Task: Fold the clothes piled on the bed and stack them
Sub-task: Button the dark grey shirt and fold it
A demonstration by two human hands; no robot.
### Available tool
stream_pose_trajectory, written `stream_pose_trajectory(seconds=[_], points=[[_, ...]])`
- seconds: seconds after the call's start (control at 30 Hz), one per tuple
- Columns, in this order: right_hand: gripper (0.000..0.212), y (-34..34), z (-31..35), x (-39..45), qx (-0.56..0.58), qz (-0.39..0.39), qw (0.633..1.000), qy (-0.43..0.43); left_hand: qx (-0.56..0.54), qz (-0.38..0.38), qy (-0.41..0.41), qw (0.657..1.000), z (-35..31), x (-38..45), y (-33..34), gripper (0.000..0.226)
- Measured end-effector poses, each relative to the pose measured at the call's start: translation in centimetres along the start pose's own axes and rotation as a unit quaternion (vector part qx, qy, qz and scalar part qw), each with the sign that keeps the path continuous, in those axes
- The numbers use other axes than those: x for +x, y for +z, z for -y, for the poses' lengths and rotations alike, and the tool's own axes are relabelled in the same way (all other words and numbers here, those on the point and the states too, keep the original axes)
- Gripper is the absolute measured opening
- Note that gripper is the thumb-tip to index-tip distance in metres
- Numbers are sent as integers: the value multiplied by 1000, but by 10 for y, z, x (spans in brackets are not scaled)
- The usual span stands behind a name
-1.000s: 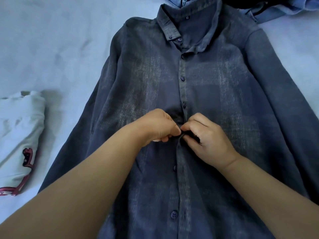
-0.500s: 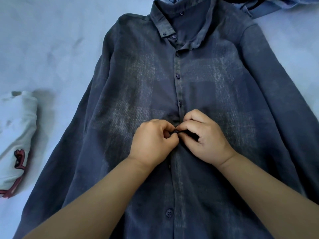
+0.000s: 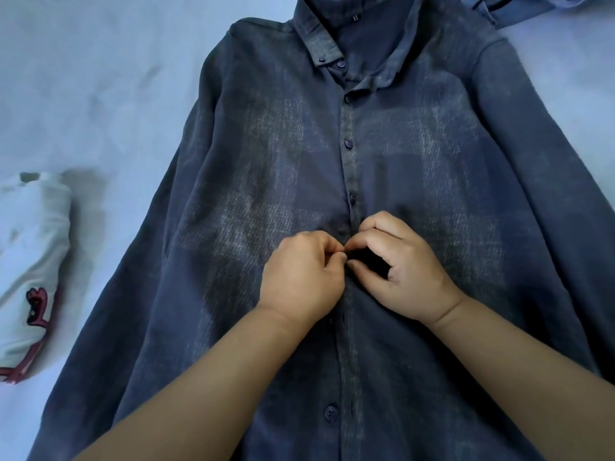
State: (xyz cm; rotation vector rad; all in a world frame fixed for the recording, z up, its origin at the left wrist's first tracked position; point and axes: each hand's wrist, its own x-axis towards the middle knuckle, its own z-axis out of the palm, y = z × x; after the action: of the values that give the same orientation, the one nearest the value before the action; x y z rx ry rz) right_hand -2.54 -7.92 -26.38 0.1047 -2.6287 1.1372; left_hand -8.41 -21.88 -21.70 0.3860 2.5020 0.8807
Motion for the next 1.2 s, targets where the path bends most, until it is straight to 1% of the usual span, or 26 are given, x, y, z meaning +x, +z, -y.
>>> stream_pose_trajectory(seconds=[0.07, 0.17, 0.27, 0.37, 0.47, 0.57, 0.63, 0.7, 0.77, 0.8, 0.87, 0.97, 1.1, 1.2], points=[[15, 0, 0, -1, -16, -2, 1000, -8, 18, 19, -17, 1000, -2, 2, -2, 9], [16, 3, 1, -4, -56, -16, 998, -35, -18, 52, -34, 998, -2, 6, -6, 10], [15, 4, 1, -5, -80, -25, 995, -55, 25, 73, 17, 997, -1, 3, -8, 13], [19, 5, 1, -4, -107, -21, 992, -65, 72, 66, 82, 992, 3, 0, -7, 17], [19, 6, 0, -3, -107, -10, 992, -62, 96, 48, 108, 988, 5, 1, -5, 19], [17, 5, -2, -3, -73, -8, 996, -46, 99, 16, 134, 986, 5, 1, -2, 19], [12, 3, -3, -1, -35, -19, 999, -24, 81, -2, 138, 987, 9, 4, 0, 26], [9, 3, -4, 1, -10, -47, 999, 7, 39, -5, 115, 993, 13, 8, 0, 26], [12, 3, -2, 3, -5, -74, 997, 24, -9, 23, 83, 996, 14, 11, -2, 17], [12, 3, -1, 3, -6, -75, 997, 16, -29, 38, 66, 997, 13, 13, -3, 17], [11, 2, 2, 0, -17, -57, 998, -15, -41, 52, 32, 997, 9, 16, -4, 25], [18, 1, 6, -1, -45, -42, 998, -33, -39, 77, 0, 996, 5, 21, -5, 34], [17, 2, 8, -3, -97, -43, 993, -51, -68, 115, -35, 990, 2, 25, -9, 31], [13, 3, 9, -5, -131, -26, 988, -79, -90, 140, -68, 984, -4, 28, -13, 24]])
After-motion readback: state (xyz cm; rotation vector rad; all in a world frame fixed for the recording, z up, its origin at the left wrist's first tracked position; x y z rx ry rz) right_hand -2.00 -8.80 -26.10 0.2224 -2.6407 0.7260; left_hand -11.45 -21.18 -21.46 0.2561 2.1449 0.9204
